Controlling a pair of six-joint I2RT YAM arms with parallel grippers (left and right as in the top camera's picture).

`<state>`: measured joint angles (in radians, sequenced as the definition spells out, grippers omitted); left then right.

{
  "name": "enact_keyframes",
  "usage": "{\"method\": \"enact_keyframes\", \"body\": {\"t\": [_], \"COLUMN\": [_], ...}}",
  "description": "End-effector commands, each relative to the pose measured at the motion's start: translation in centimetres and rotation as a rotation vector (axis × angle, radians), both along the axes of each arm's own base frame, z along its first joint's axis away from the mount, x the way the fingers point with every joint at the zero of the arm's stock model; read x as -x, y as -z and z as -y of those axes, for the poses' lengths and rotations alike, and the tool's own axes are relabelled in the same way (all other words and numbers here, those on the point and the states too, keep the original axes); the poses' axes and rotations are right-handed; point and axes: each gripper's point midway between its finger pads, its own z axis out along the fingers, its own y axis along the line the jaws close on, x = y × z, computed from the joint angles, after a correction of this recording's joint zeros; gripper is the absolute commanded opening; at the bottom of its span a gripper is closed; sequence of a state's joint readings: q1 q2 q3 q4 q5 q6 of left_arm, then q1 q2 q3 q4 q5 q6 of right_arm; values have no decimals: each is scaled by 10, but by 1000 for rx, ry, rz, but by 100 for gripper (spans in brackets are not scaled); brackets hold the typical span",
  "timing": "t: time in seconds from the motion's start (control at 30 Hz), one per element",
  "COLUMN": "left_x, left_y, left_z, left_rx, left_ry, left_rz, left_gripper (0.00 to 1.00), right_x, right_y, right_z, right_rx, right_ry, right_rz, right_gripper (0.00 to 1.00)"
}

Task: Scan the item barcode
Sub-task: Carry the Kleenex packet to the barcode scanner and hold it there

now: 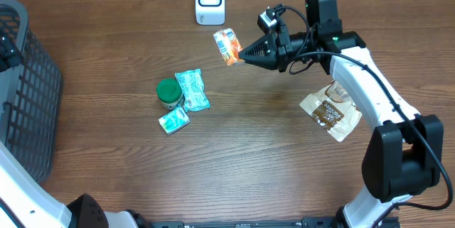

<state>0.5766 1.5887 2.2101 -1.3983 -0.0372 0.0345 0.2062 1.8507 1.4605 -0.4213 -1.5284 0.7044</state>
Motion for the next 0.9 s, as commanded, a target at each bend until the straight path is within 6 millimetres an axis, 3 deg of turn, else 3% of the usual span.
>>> {"method": "enact_keyframes", "body": {"t": [0.0,0.27,0.53,0.7,0.87], "left_x": [0,0,0,0,0], "left_y": [-1,-1,-1,-1,-1], "left_z": [1,1,1,1,1], "left_rx": [8,8,8,8,8], "left_ry": [-1,-1,-2,-2,-2], "left_rz": [9,9,10,10,10], "left_gripper": [100,100,100,100,100], "right_x": [-1,-7,-7,-8,-5], "right_y": [-19,-41,-46,-39,-18], "right_z": [1,-2,-3,-8,-28], "right_rx": [15,12,-11,-34,1], "right_ry": [-27,-35,-37,-22,4], "right_rz": [-202,-161,-47,106,144], "right_gripper": [4,4,4,4,4]}}
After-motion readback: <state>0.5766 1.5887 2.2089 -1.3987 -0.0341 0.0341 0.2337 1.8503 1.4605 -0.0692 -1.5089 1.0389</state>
